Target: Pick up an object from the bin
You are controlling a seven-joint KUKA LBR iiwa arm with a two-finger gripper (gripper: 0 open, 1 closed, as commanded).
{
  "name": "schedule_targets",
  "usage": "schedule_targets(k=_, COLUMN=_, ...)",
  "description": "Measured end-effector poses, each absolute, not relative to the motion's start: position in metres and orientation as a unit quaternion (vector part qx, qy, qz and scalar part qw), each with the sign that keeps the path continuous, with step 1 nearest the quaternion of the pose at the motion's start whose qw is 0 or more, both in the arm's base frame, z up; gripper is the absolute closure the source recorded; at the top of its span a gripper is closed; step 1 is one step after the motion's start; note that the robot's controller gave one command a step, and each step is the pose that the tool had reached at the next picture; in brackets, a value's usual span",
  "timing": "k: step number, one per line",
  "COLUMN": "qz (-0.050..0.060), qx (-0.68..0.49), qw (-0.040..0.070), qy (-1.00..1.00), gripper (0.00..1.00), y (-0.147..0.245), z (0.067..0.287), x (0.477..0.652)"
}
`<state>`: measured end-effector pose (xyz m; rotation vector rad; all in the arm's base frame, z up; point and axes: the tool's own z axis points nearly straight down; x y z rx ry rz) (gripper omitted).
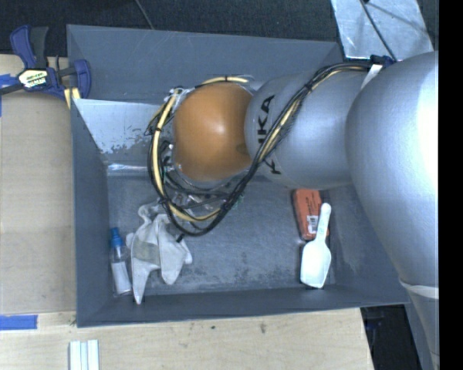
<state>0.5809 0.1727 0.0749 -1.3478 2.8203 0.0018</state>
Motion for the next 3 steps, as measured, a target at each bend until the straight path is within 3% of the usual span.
schedule_targets(k=2, qz=0.001, qx=-0.431, qw=0.006, qy=0.902, gripper=1.0, y=0.172, z=0.079, x=0.58)
schedule_targets(k=3, qz=0.001, qx=-0.431, qw=0.0, qy=0.902, gripper=1.0, y=0.171, z=0.098, x=0.577)
